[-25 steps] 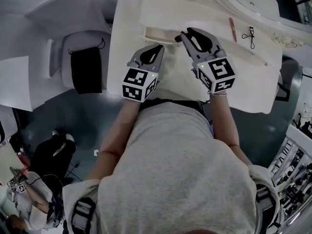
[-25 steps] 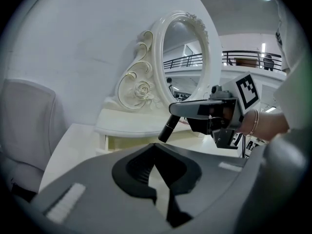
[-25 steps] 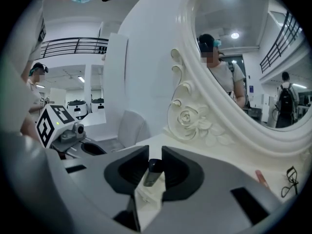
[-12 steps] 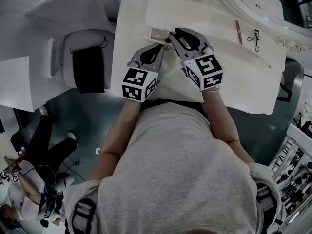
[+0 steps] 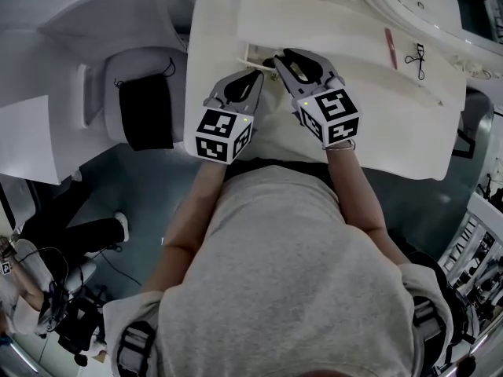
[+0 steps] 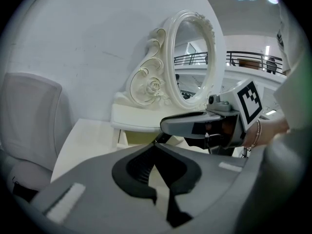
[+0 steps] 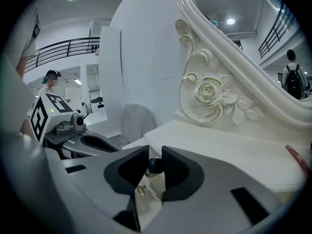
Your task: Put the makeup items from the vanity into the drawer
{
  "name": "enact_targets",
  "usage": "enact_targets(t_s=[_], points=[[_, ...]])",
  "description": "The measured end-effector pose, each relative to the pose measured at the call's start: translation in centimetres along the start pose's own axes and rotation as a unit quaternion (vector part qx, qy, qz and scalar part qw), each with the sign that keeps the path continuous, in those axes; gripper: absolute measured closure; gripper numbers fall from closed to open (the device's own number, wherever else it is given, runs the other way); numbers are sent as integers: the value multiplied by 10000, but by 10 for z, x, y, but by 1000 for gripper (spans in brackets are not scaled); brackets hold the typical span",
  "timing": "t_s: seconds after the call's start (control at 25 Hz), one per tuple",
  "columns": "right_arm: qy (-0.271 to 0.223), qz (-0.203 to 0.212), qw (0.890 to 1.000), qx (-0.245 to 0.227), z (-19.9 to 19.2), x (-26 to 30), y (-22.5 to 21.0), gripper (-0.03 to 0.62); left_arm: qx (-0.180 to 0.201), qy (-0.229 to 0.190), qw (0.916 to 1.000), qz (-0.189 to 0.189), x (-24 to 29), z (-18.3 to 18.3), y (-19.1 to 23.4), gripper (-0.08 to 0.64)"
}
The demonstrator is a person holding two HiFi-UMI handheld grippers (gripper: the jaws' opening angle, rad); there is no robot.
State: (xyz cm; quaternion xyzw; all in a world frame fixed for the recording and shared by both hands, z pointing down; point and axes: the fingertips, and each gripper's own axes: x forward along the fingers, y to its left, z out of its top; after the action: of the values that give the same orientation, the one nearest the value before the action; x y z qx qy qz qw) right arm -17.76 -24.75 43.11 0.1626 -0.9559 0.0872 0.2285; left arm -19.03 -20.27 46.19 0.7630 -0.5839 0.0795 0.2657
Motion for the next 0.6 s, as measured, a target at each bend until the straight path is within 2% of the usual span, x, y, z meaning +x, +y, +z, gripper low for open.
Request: enact_targets(t_s=[0.24,0.6], points=[[163,-106,9994,273,-14,-1,-5,502,3,45,9999,-136,2,0,-1,551],[590,107,9970,498,-26,3,-11,500,36,155,9994,-305,9,-3,-4,551]])
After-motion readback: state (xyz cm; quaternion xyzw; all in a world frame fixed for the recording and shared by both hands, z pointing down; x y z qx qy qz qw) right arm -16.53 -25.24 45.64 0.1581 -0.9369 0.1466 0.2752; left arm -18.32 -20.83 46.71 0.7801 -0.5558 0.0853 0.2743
